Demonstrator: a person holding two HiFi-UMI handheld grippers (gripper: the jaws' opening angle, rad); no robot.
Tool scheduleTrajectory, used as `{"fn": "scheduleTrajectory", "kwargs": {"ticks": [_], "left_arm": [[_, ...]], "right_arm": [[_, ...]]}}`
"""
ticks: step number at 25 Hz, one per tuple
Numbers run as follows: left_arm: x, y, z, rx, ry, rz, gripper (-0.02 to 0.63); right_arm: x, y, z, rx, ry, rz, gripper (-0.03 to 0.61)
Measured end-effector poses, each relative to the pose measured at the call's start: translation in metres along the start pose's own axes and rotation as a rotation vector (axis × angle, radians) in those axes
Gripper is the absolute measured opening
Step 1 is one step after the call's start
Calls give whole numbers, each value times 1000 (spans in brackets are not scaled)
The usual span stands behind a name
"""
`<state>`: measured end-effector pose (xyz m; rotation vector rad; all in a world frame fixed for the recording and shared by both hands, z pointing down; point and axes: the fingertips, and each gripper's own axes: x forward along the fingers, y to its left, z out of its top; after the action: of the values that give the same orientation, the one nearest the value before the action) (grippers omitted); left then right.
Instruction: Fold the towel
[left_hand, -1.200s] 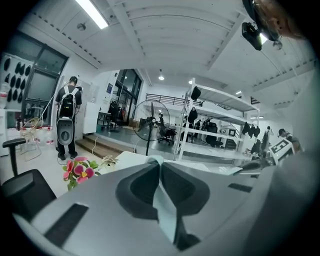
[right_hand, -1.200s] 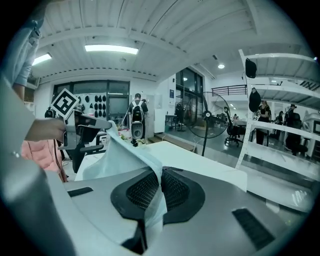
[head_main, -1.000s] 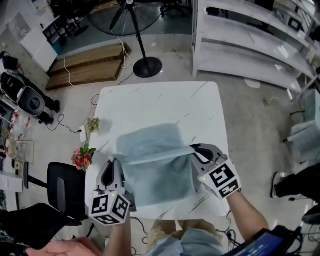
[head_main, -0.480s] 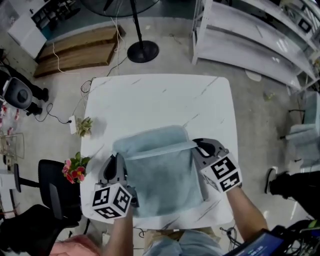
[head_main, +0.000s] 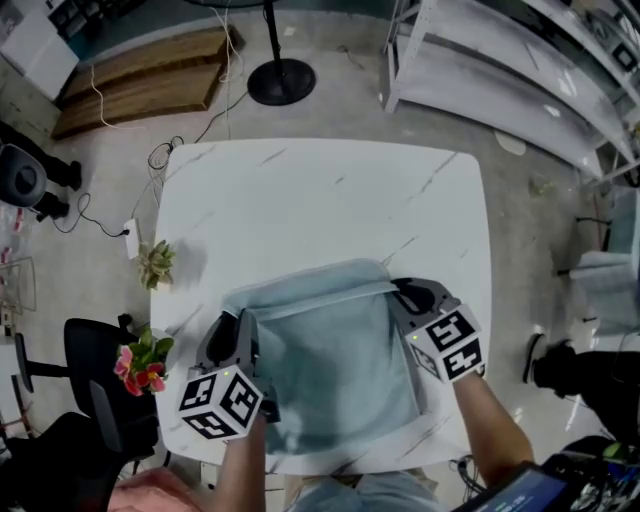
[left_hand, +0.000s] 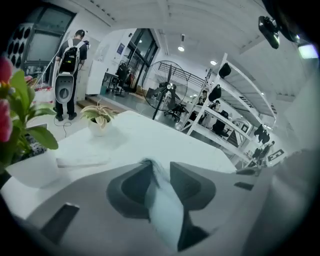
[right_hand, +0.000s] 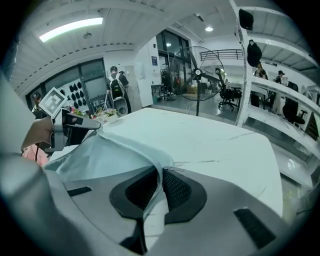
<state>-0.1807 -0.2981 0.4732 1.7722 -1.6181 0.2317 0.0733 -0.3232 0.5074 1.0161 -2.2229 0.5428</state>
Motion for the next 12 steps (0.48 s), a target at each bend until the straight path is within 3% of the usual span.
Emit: {"fn": "scheduleTrajectory", "kwargs": {"ticks": [4, 9, 12], "left_arm": [[9, 9, 4, -43, 20, -22, 188], [13, 23, 16, -37, -4, -16, 190], [14, 23, 18, -4, -6, -21, 186]], "right_arm": [[10, -10, -2, 46, 12, -12, 67], [21, -17, 7, 61, 3, -33, 107], [25, -16, 9, 38, 0, -28, 68]]}}
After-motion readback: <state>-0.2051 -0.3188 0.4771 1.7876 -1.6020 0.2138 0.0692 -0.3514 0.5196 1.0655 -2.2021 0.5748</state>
